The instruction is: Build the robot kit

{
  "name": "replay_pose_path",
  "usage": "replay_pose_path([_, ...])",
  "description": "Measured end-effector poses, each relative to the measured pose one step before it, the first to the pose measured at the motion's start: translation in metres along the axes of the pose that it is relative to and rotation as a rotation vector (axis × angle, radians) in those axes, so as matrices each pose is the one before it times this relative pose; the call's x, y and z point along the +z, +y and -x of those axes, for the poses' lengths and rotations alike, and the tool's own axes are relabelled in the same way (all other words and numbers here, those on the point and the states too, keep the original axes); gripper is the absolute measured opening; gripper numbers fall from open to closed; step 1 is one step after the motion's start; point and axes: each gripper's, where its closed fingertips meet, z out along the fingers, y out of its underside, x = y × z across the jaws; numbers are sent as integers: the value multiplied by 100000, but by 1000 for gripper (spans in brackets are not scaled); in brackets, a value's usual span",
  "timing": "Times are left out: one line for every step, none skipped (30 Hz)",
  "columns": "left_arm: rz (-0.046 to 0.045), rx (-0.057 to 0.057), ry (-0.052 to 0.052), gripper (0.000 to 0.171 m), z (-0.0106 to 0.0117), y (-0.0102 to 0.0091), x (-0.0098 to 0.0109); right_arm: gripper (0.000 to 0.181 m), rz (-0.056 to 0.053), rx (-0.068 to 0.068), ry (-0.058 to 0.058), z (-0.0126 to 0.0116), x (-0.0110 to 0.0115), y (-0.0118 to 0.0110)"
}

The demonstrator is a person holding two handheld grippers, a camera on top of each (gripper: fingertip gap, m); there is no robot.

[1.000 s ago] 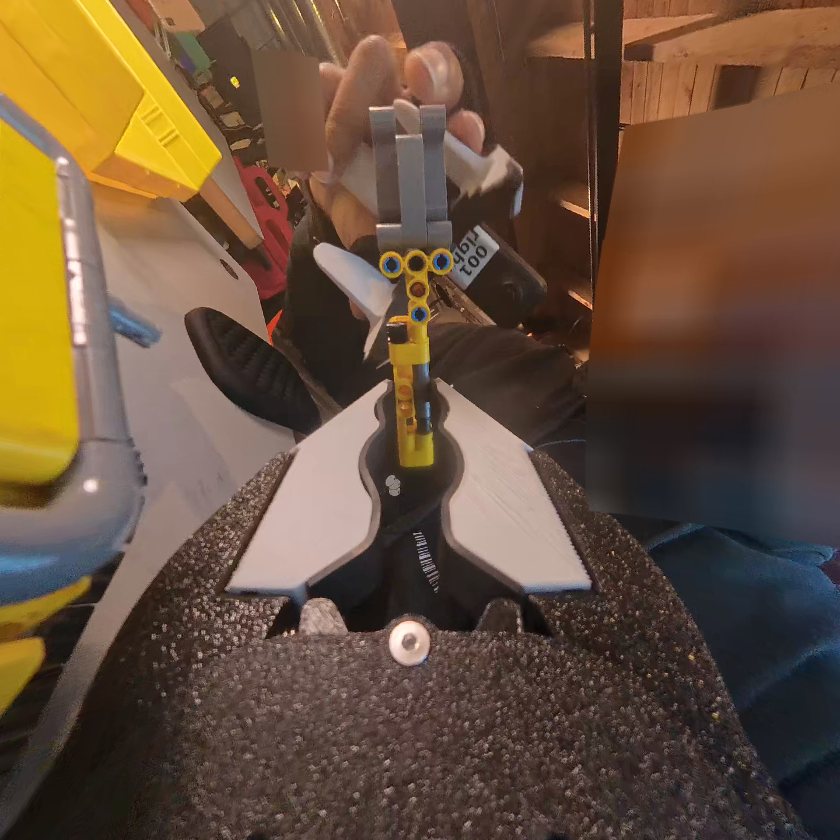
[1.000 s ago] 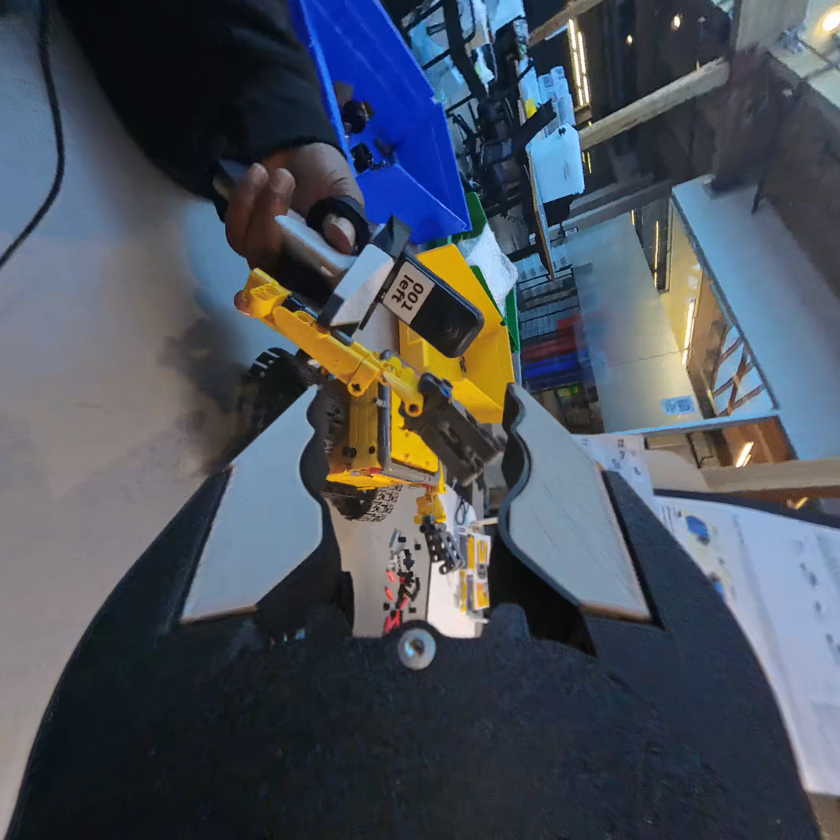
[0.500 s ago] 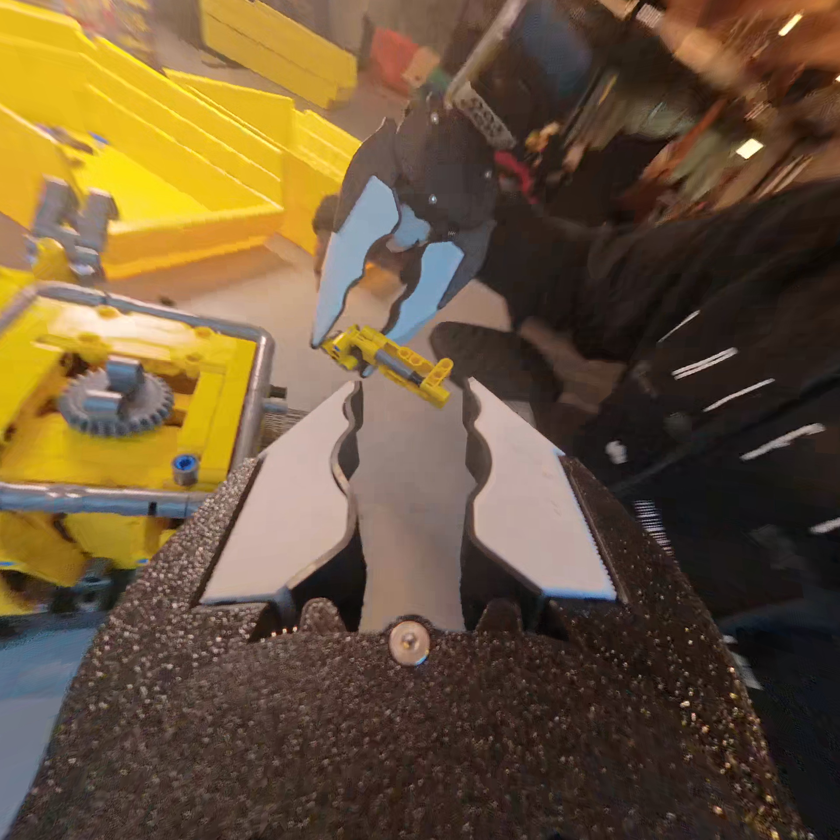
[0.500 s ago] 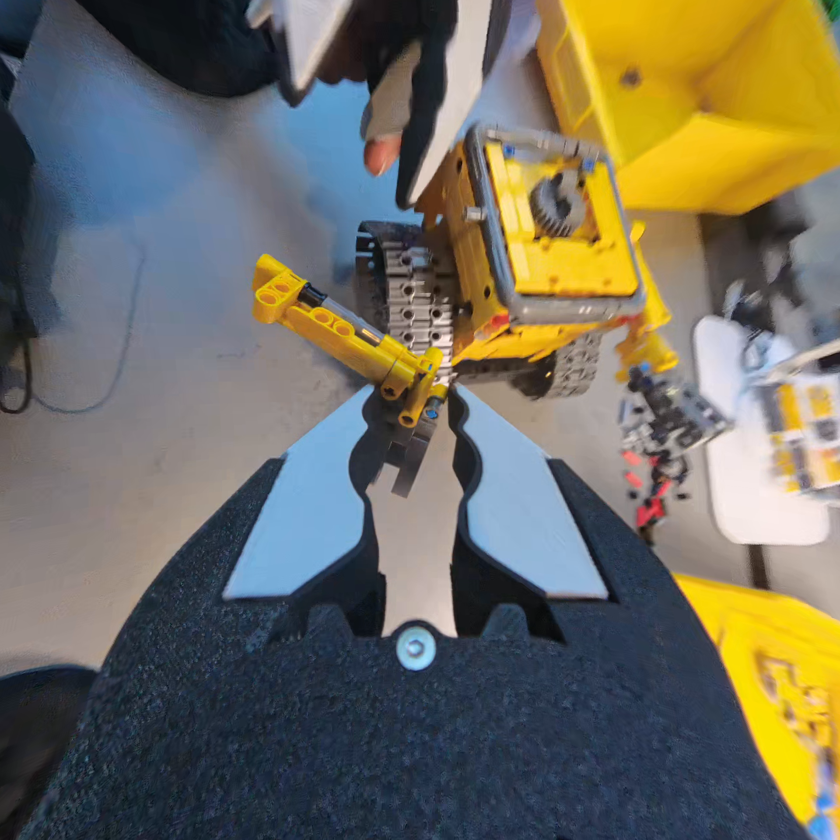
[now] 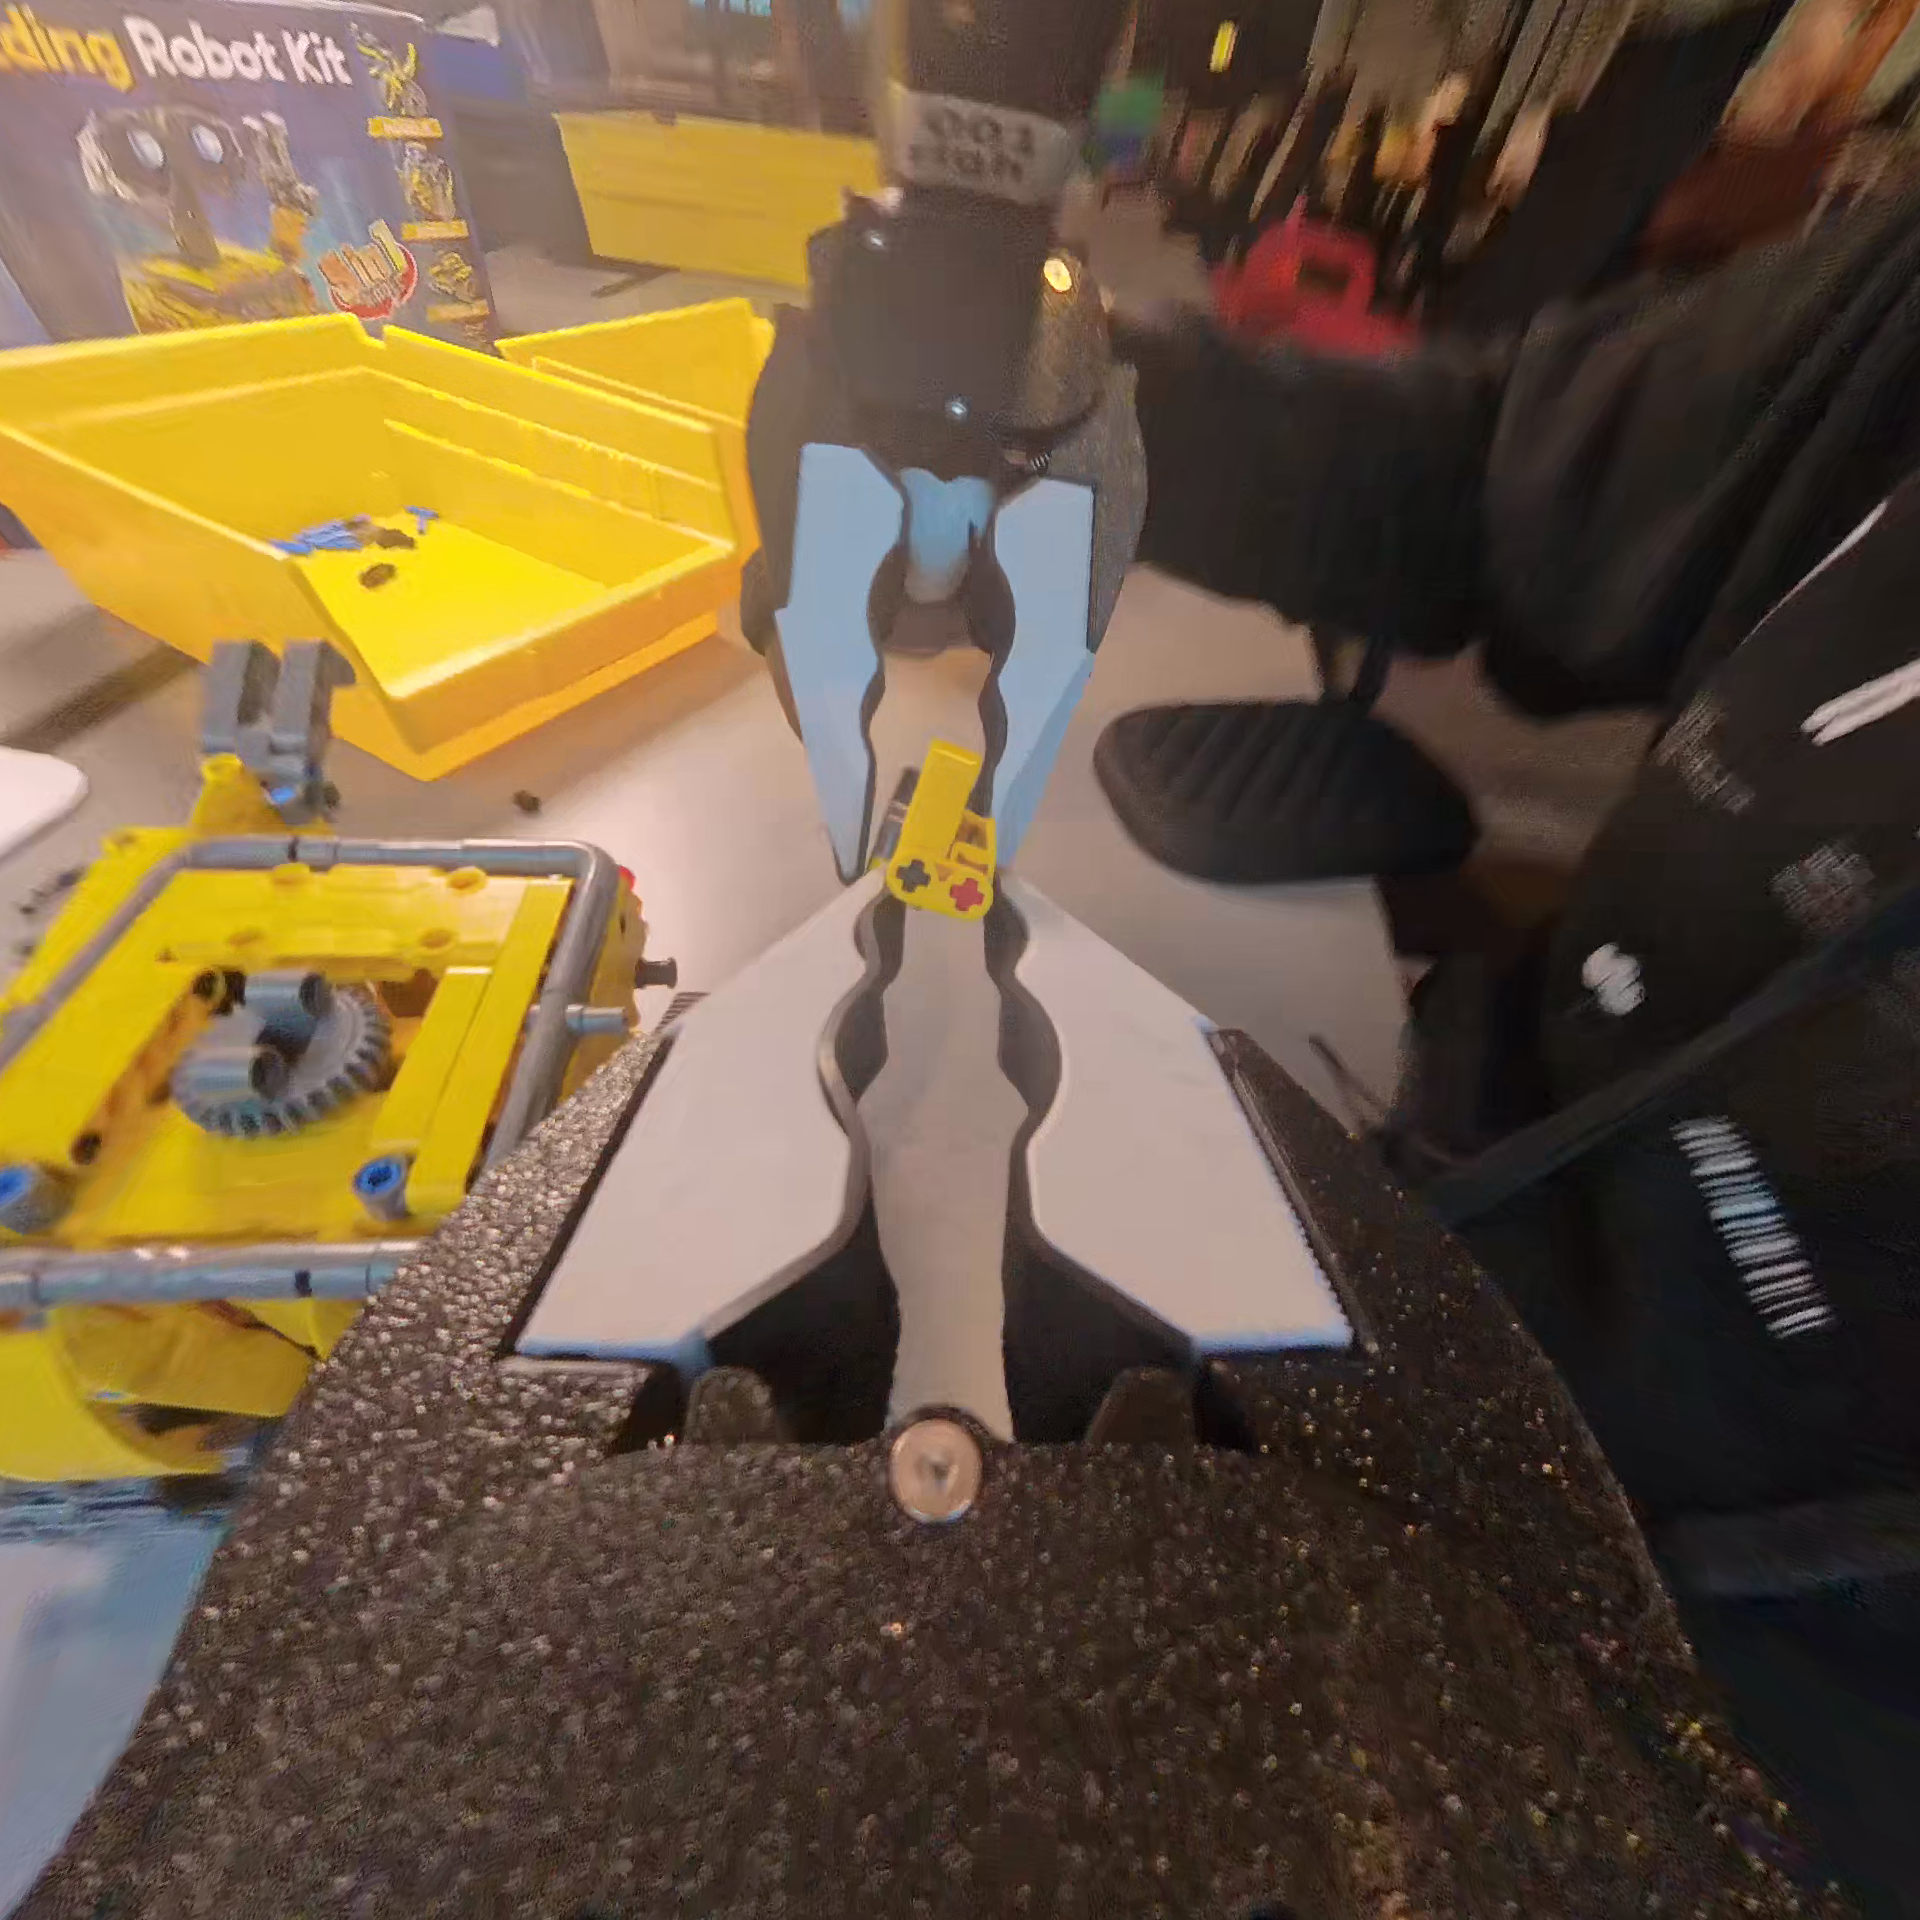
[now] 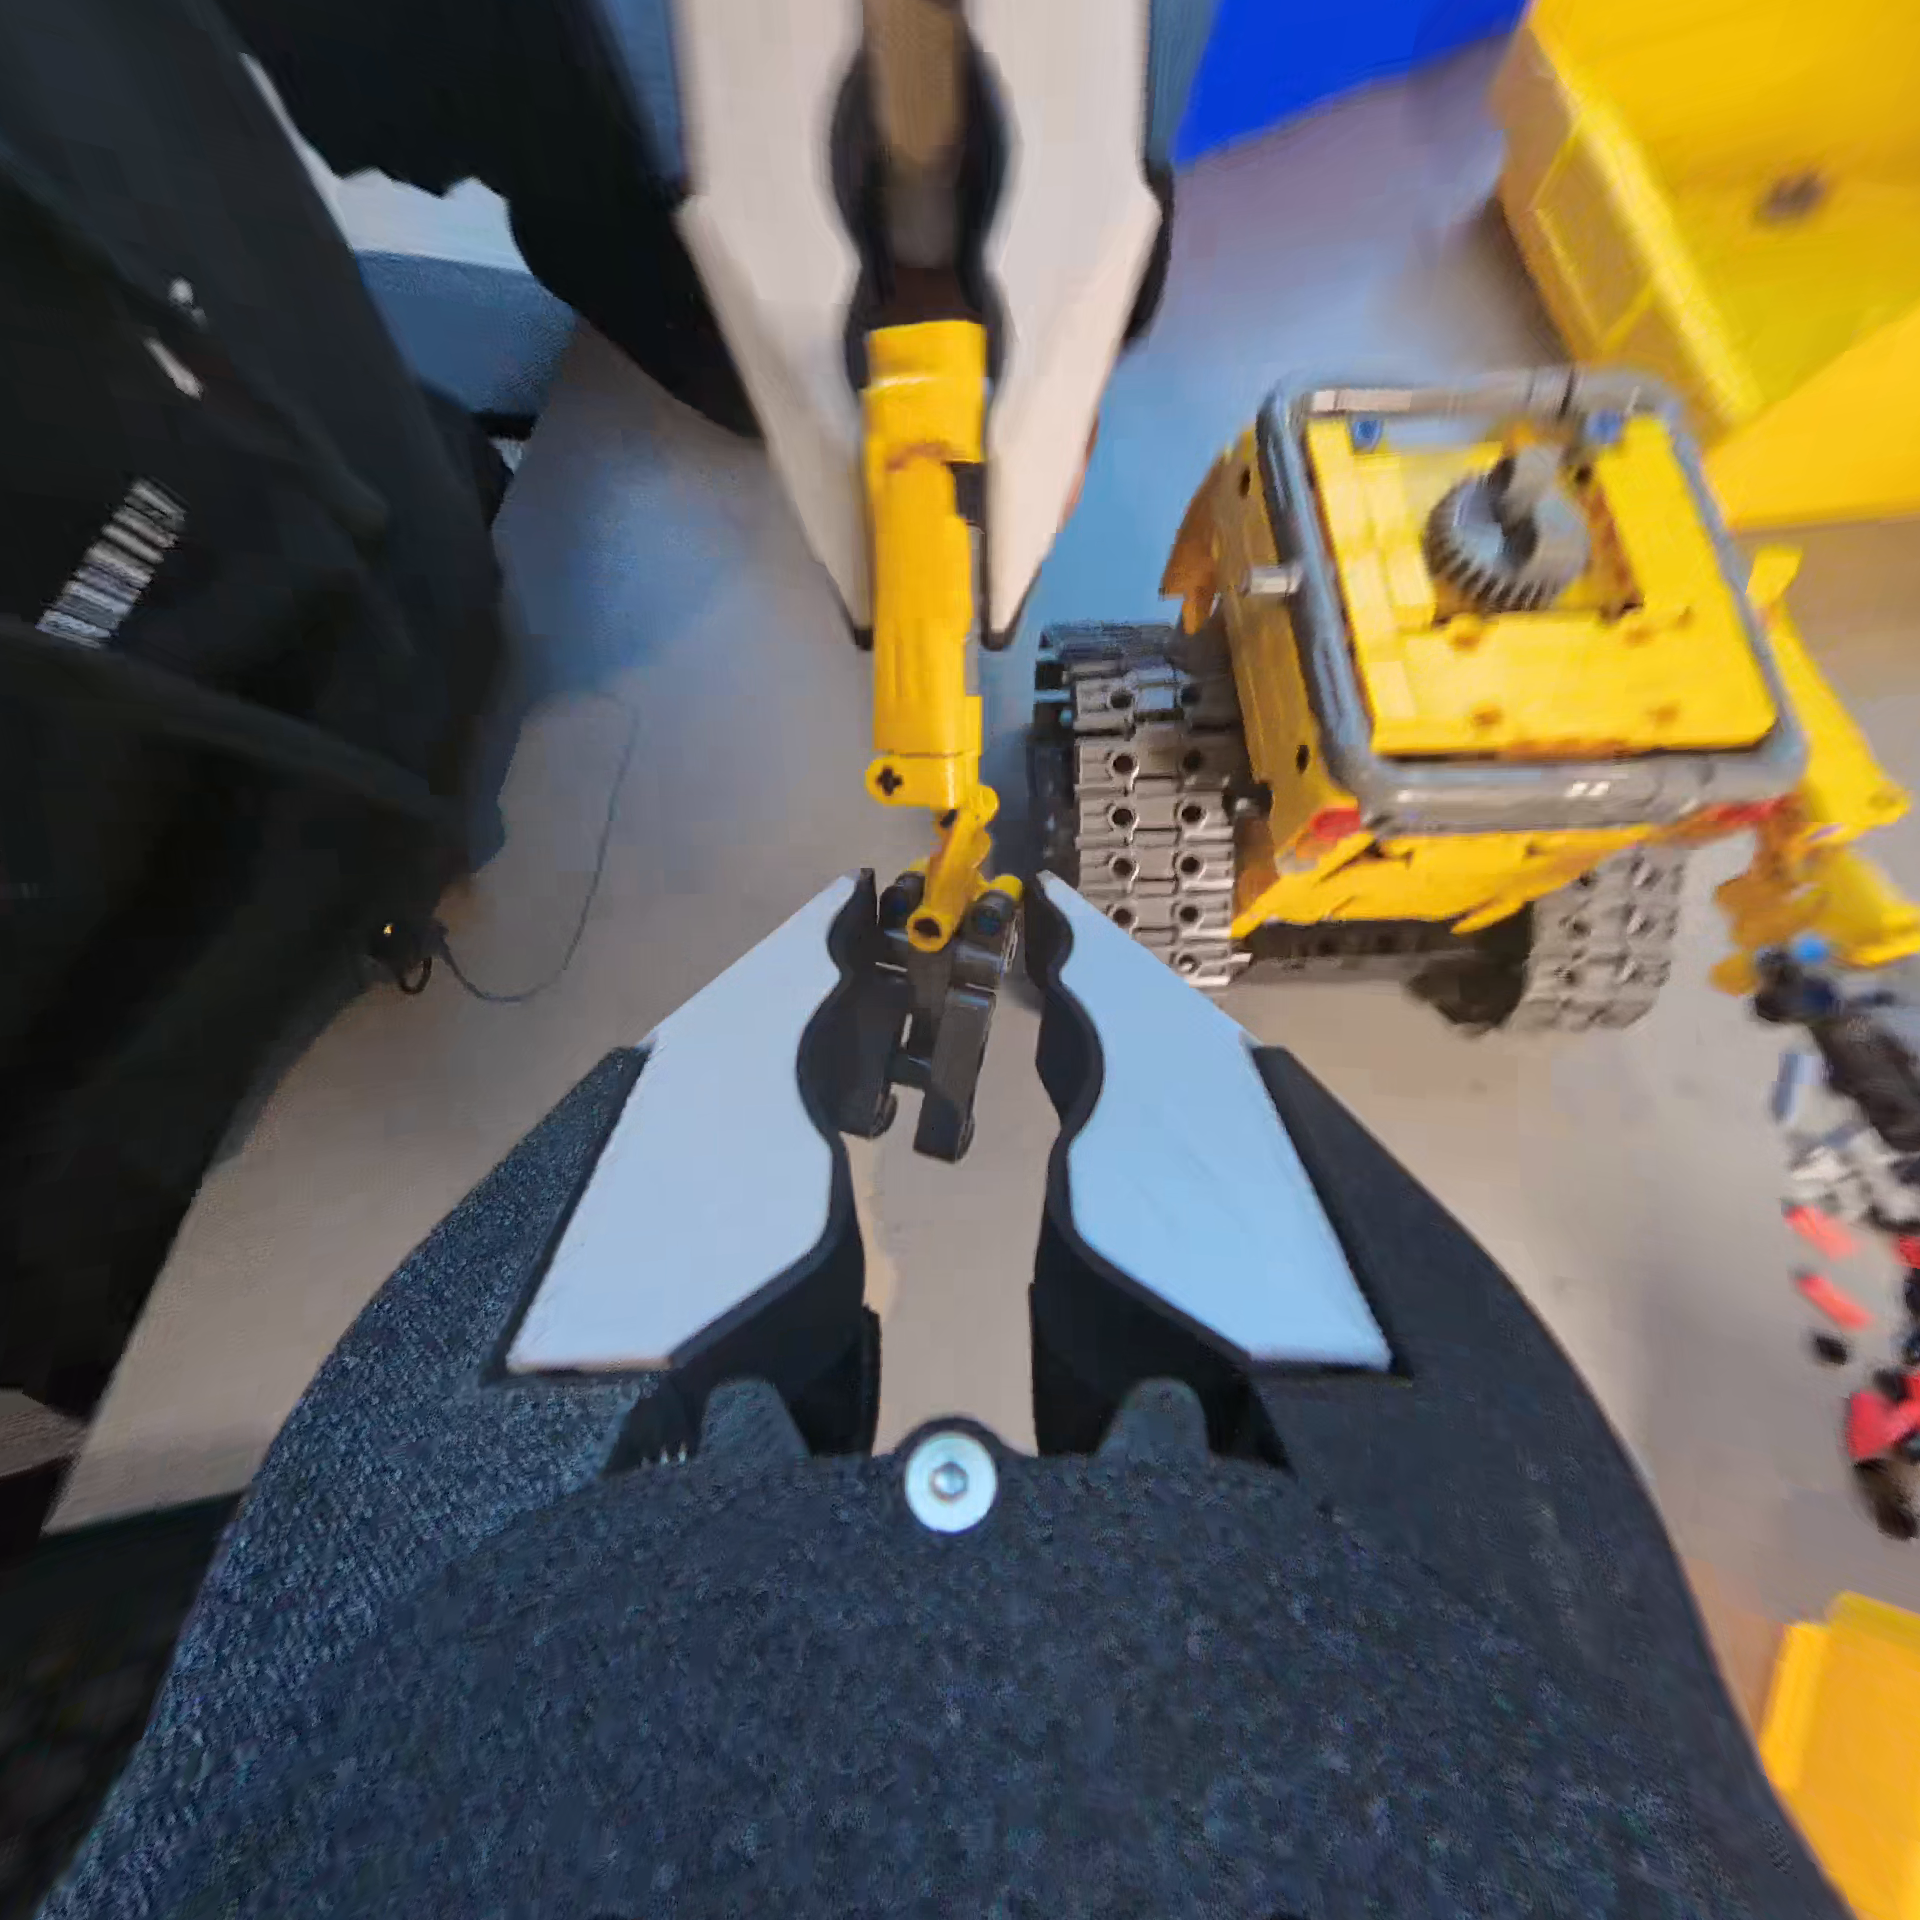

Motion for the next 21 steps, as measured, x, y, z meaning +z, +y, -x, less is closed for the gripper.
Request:
replay_pose_path([-5621,-10256,4332,14,288,-444,-351,26,-3821,-2897,1328,-195,-613,-626])
replay_pose_path([-4198,-6826,2735,14,368,-309,-326,25,-3571,376,1916,-428,-621,-621])
replay_pose_path([-3412,-4025,2437,14,201,-257,-271,26,-4125,1505,2511,-508,-556,-641])
replay_pose_path([-3099,-2448,1767,14,77,-267,-210,27,-4564,1603,1818,-321,-452,-602])
replay_pose_path([-2581,-1983,429,14,150,-257,-150,34,-3541,1101,778,-68,-287,-351])
replay_pose_path([-1777,-1368,-73,14,203,-206,-144,42,-939,355,1576,-104,-88,158])
replay_pose_path([-1274,-520,257,14,134,-151,-133,49,-25,-423,2580,-220,38,367])
replay_pose_path([-1348,-18,594,14,54,-163,-122,50,-972,-305,866,64,75,290])
replay_pose_path([-1423,12,1081,14,-65,-139,-97,46,-2316,587,509,60,79,54])
replay_pose_path([-1214,-311,1107,14,-77,-108,-58,37,-2818,1172,1132,-93,27,-49])
replay_pose_path([-105,-193,321,14,45,66,3,26,-1520,1043,843,-135,-11,67])
replay_pose_path([1391,572,-9,14,75,268,44,26,-1010,1326,-1067,145,-77,36])
replay_pose_path([2603,1861,-386,15,65,421,81,26,-681,1160,-1516,196,-188,17])
replay_pose_path([3716,3675,-2326,13,242,550,75,26,86,946,-753,46,-256,65])
replay_pose_path([3533,5264,-4455,5,444,483,-28,26,2114,1508,539,-220,-279,356])
replay_pose_path([2350,5414,-4469,5,385,247,-172,26,3834,2873,1099,-398,-304,675])
replay_pose_path([1534,4053,-2668,6,97,69,-224,26,3128,3929,700,-355,-293,632])
replay_pose_path([1143,2324,-1019,10,-141,5,-162,26,748,3313,949,-292,-211,286])
replay_pose_path([1745,1204,-694,14,-175,130,-74,26,-878,1430,-578,176,-107,9])
replay_pose_path([2754,825,-1061,20,-55,340,-3,26,-711,-1436,-3048,788,2,-19])
replay_pose_path([2331,652,-352,26,-126,329,4,26,-29,-3680,-1992,762,88,-13])
